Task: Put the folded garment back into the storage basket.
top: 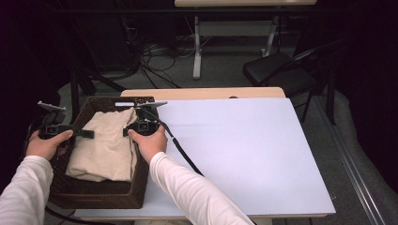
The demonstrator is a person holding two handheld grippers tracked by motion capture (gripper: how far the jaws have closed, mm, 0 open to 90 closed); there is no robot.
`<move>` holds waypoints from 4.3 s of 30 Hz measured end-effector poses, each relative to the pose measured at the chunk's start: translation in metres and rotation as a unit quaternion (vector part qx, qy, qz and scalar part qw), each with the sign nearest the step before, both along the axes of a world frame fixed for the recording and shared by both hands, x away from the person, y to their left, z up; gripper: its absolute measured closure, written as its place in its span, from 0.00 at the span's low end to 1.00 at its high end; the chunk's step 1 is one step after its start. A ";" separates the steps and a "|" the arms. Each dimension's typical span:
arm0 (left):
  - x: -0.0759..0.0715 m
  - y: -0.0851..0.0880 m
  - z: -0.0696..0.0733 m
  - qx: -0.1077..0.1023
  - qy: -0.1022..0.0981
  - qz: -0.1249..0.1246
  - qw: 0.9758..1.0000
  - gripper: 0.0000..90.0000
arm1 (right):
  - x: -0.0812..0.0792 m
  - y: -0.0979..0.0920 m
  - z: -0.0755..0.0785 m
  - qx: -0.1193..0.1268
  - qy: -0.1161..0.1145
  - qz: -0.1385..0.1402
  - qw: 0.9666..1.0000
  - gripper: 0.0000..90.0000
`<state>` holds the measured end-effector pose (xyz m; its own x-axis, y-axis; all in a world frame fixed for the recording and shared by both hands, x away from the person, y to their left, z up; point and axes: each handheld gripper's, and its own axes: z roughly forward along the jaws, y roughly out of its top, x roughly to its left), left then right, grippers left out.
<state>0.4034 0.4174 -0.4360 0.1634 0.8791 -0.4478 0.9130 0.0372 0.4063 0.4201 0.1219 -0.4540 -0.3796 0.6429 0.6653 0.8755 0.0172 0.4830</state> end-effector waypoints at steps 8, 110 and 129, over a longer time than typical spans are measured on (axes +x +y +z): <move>0.000 0.004 0.001 0.012 -0.032 0.031 0.999 0.46 | 0.003 0.004 -0.005 -0.026 -0.014 0.014 0.999 0.63; -0.121 -0.188 0.014 0.014 -0.212 -0.099 0.972 0.00 | -0.128 -0.337 0.027 -0.211 -0.243 -0.078 0.944 0.00; -0.135 -0.184 -0.005 -0.026 -0.238 -0.095 0.966 0.00 | -0.161 -0.385 -0.010 -0.225 -0.254 -0.143 0.930 0.00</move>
